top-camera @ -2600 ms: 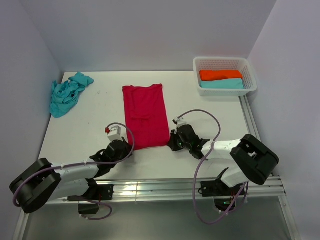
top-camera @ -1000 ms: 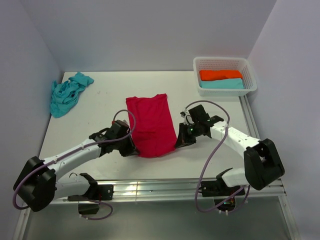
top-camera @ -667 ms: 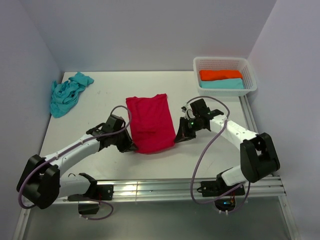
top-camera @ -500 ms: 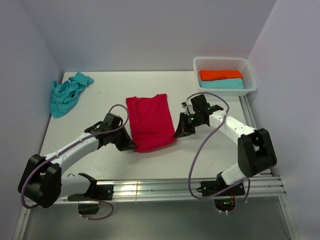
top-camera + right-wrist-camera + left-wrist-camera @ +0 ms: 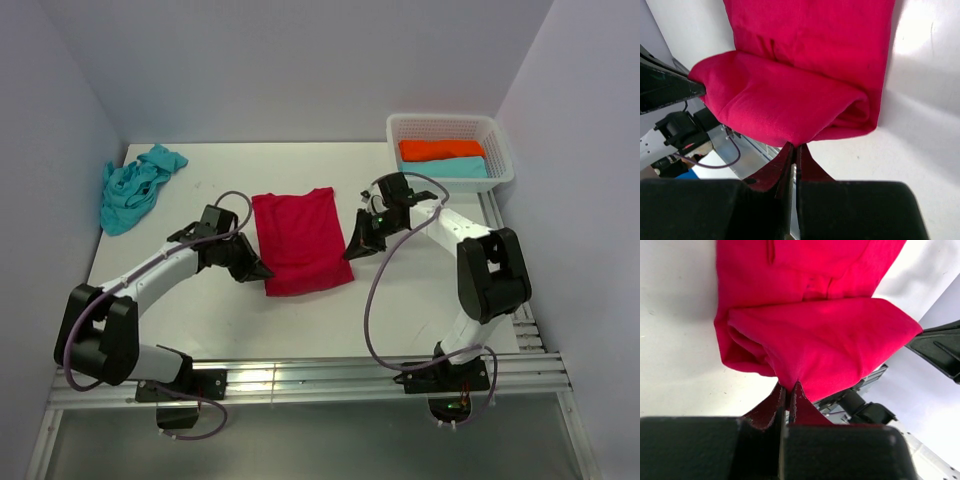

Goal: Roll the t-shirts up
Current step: Roll the tshirt

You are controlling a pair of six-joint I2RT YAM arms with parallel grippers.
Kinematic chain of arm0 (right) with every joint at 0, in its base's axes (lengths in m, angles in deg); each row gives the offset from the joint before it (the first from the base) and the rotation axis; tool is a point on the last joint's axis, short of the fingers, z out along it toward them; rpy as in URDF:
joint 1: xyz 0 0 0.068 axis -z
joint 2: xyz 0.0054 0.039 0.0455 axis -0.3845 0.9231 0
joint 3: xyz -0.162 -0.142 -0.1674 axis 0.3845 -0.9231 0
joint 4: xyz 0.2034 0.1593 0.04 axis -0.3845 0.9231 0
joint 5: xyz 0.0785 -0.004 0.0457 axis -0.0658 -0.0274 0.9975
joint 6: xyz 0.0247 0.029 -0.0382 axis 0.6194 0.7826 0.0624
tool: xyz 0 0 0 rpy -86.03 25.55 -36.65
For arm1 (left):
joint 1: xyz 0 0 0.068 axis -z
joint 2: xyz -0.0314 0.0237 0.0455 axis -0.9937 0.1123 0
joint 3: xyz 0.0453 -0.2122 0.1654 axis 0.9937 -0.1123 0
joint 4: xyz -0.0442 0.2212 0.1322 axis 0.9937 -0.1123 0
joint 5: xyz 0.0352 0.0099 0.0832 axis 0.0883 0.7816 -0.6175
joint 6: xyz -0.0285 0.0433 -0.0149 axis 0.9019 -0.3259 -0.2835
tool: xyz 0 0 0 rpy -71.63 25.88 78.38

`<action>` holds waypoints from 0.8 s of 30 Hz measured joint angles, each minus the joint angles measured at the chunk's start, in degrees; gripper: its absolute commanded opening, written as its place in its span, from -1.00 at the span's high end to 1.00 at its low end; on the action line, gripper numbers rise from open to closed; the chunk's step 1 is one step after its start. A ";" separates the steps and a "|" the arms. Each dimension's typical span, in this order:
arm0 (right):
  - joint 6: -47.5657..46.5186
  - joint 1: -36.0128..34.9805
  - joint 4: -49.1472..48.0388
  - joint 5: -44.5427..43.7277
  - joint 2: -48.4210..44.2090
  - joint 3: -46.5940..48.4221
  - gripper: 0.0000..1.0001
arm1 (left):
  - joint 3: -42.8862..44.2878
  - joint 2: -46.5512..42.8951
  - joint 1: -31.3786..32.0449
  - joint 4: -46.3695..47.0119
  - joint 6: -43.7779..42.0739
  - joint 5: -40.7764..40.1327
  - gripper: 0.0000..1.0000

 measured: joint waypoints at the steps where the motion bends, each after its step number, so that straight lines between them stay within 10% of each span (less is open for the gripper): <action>1: -0.02 0.09 0.09 0.02 0.87 0.92 1.00 | 0.02 0.37 -0.70 0.02 0.00 0.74 0.99; 24: 0.33 1.42 1.81 -0.07 15.12 16.79 1.00 | 9.11 15.32 -9.81 2.03 -2.34 7.34 0.99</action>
